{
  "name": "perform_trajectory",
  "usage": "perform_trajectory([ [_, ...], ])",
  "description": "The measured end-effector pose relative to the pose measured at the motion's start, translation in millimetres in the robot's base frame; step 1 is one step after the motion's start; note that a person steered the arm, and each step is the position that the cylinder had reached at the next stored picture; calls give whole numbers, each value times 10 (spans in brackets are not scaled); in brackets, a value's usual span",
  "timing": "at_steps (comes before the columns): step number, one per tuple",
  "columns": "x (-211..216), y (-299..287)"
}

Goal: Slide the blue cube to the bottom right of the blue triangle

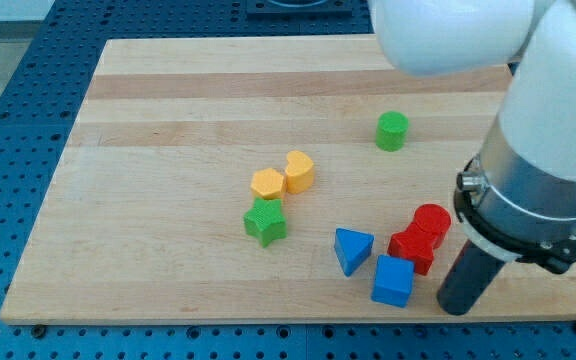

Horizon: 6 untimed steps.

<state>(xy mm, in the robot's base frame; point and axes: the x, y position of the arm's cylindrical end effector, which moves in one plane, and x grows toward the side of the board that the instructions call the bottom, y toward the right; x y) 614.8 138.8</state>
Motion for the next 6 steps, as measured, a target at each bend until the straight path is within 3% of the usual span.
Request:
perform_trajectory([
  [6,-310,-764],
])
